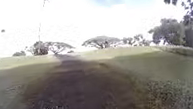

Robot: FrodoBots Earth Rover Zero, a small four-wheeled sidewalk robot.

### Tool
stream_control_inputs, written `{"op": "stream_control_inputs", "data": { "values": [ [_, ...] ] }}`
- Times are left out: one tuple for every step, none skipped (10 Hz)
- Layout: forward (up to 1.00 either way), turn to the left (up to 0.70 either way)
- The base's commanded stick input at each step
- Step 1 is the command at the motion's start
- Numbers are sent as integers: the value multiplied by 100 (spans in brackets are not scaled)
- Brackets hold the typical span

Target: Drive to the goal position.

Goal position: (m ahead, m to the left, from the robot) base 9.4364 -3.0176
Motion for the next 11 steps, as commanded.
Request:
{"op": "stream_control_inputs", "data": {
  "values": [
    [50, 6],
    [50, 0],
    [50, 0],
    [50, 0],
    [50, 0],
    [50, 0],
    [50, 0],
    [50, 0],
    [50, 0],
    [50, 0],
    [50, 0]
  ]
}}
